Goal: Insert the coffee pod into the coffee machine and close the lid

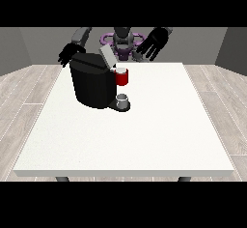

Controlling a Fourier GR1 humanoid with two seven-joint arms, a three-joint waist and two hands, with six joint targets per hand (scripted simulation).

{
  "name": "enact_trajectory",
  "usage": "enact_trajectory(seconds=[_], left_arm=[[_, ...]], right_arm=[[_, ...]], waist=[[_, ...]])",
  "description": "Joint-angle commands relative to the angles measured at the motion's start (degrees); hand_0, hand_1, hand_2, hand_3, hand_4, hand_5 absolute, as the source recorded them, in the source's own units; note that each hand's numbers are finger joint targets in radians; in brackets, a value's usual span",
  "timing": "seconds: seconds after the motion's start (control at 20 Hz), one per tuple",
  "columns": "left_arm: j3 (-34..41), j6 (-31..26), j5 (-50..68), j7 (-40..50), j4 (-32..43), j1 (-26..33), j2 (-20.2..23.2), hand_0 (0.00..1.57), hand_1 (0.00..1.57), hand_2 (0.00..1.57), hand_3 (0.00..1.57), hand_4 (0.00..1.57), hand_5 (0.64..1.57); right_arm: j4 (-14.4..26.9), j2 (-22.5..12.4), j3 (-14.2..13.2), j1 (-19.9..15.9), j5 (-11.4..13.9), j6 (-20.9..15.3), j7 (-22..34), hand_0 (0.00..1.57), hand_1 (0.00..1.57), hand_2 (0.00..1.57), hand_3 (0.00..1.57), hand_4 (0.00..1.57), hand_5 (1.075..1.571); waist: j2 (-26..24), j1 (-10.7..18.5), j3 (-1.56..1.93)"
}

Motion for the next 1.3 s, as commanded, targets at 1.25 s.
enact_trajectory(seconds=[1.25], left_arm=[[11.9,-5.5,26.9,-3.6,-9.3,31.9,-18.9,0.00,0.00,0.00,0.00,0.03,1.571]], right_arm=[[-10.3,-8.4,3.9,0.7,-0.4,10.9,10.0,0.00,0.00,0.00,0.00,0.00,1.571]], waist=[[-18.7,16.1,0.00]])
